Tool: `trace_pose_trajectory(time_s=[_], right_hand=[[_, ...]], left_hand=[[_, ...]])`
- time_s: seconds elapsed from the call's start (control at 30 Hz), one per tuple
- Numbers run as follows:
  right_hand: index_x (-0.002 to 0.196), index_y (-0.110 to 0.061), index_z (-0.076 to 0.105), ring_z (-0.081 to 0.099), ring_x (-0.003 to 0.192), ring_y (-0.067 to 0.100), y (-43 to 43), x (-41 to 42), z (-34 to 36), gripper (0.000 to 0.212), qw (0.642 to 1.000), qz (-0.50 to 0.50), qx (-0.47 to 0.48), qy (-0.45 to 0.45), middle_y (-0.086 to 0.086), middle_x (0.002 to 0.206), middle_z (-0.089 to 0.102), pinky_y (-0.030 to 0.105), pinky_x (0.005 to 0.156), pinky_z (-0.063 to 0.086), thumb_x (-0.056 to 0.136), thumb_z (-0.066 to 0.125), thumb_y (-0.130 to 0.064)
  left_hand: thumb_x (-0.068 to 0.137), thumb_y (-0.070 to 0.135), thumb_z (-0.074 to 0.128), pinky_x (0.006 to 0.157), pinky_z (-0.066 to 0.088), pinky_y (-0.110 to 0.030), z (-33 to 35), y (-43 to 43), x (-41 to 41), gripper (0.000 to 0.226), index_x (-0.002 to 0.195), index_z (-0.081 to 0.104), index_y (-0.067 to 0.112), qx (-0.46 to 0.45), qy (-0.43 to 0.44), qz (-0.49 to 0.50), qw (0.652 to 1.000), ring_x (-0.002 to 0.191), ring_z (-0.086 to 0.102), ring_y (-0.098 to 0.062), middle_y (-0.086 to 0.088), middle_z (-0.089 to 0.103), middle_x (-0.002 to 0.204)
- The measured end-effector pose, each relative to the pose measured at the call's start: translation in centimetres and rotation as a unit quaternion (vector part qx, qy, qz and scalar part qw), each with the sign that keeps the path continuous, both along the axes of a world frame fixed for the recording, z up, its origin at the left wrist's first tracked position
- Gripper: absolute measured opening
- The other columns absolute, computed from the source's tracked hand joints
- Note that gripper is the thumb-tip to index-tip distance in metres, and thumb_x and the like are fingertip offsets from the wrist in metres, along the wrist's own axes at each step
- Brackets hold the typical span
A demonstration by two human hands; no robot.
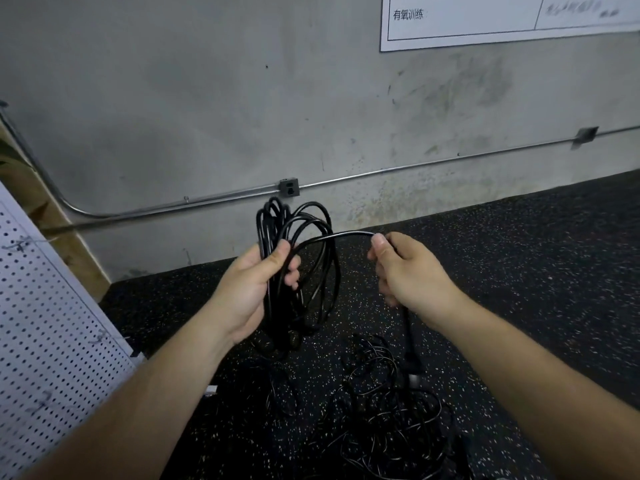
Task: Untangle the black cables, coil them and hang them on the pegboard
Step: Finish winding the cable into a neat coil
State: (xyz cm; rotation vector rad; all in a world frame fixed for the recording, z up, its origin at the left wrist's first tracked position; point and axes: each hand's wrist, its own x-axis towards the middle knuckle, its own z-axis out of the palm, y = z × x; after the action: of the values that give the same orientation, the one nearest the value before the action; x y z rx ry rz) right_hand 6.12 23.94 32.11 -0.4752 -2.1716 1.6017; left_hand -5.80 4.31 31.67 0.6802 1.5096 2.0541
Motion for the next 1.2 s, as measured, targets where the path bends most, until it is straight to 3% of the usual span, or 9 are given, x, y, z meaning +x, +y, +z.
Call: trace_pose_trajectory(time_s=[0.17, 0.33, 0.4, 0.47, 0.53, 0.6, 0.97, 1.07, 1.2], right_hand=[[0.086, -0.021, 0.044, 0.047, 0.062, 0.013, -2.7, -1.3, 0.0, 0.031, 0.993, -0.092, 0.024, 0.074, -0.002, 0.073, 0.05, 0.044, 0.063, 0.048, 0.107, 0.038, -0.043], [0.103, -0.022, 0.048, 0.048, 0.095, 0.007, -4.3, -1.1, -0.3, 0.028, 0.98, -0.064, 0.186, 0.043, -0.003, 0.102, 0.051, 0.032, 0.088, 0.041, 0.105, 0.038, -0.048], [0.136, -0.024, 0.042, 0.038, 0.126, 0.014, -4.4, -1.0, -0.6, 0.058, 0.964, -0.09, 0.25, 0.032, -0.002, 0.134, 0.045, 0.036, 0.109, 0.032, 0.094, 0.049, -0.064], [0.155, -0.029, 0.022, 0.041, 0.137, 0.012, -4.2, -1.0, -0.2, 0.096, 0.996, -0.027, 0.083, 0.018, -0.002, 0.15, 0.043, 0.035, 0.113, 0.035, 0.08, 0.069, -0.066], [0.15, -0.019, 0.043, 0.066, 0.114, 0.013, -3.9, -0.6, 0.6, 0.078, 0.974, 0.102, -0.202, -0.004, 0.002, 0.132, 0.065, 0.029, 0.092, 0.055, 0.084, 0.079, -0.041], [0.116, -0.012, 0.073, 0.073, 0.086, 0.017, -3.9, -0.7, 0.7, 0.026, 0.926, 0.195, -0.321, -0.03, 0.007, 0.103, 0.074, 0.027, 0.071, 0.059, 0.092, 0.071, -0.022], [0.116, -0.014, 0.058, 0.064, 0.069, 0.015, -4.2, -2.5, 0.3, 0.023, 0.979, 0.134, -0.154, 0.005, 0.0, 0.081, 0.062, 0.03, 0.068, 0.055, 0.095, 0.067, -0.007], [0.109, -0.018, 0.06, 0.066, 0.069, 0.017, -5.1, -2.8, 0.0, 0.014, 0.987, 0.075, -0.141, 0.006, -0.001, 0.08, 0.065, 0.035, 0.07, 0.055, 0.098, 0.066, -0.023], [0.125, -0.032, 0.064, 0.07, 0.106, 0.023, -6.3, -3.5, -0.3, 0.081, 0.99, 0.036, -0.132, -0.035, -0.003, 0.11, 0.074, 0.047, 0.099, 0.053, 0.08, 0.036, -0.092]], left_hand=[[0.082, 0.047, 0.075, 0.068, 0.046, -0.03, -0.6, 1.1, 1.7, 0.048, 0.106, 0.058, 0.009, 0.002, -0.004, -0.051, 0.999, 0.06, 0.044, -0.012, 0.003, 0.048, 0.071], [0.088, 0.031, 0.071, 0.066, 0.042, -0.032, -0.5, 1.4, 2.5, 0.021, 0.07, 0.062, 0.027, -0.003, -0.003, -0.061, 0.998, 0.054, 0.036, -0.011, 0.004, 0.033, 0.064], [0.093, 0.031, 0.068, 0.066, 0.043, -0.033, -0.2, 1.2, 2.3, 0.027, 0.068, 0.062, 0.025, 0.012, -0.041, -0.073, 0.996, 0.05, 0.035, -0.009, 0.006, 0.031, 0.059], [0.097, 0.032, 0.065, 0.065, 0.05, -0.031, 0.0, 1.0, 2.0, 0.033, 0.066, 0.06, 0.022, 0.029, -0.069, -0.106, 0.992, 0.046, 0.034, -0.007, 0.008, 0.032, 0.052], [0.09, 0.037, 0.074, 0.063, 0.054, -0.03, 0.2, 0.8, 1.8, 0.033, 0.075, 0.052, 0.016, 0.063, -0.106, -0.157, 0.98, 0.043, 0.034, -0.005, 0.01, 0.032, 0.049], [0.083, 0.034, 0.082, 0.06, 0.054, -0.029, 0.1, 0.7, 1.5, 0.034, 0.083, 0.054, 0.014, 0.093, -0.137, -0.195, 0.967, 0.042, 0.035, -0.003, 0.012, 0.033, 0.049], [0.094, 0.034, 0.069, 0.047, 0.042, -0.025, 0.3, -0.4, -0.4, 0.027, 0.088, 0.056, 0.012, -0.048, 0.018, 0.086, 0.995, 0.052, 0.041, -0.01, 0.0, 0.048, 0.069], [0.101, 0.039, 0.059, 0.05, 0.045, -0.031, -0.9, 0.4, -0.2, 0.027, 0.116, 0.058, 0.016, -0.124, 0.091, 0.145, 0.977, 0.054, 0.047, -0.01, 0.001, 0.055, 0.077], [0.107, 0.041, 0.045, 0.053, 0.046, -0.034, -1.6, 1.5, 0.6, 0.029, 0.135, 0.052, 0.037, -0.173, 0.172, 0.189, 0.951, 0.049, 0.047, -0.008, 0.007, 0.053, 0.075]])
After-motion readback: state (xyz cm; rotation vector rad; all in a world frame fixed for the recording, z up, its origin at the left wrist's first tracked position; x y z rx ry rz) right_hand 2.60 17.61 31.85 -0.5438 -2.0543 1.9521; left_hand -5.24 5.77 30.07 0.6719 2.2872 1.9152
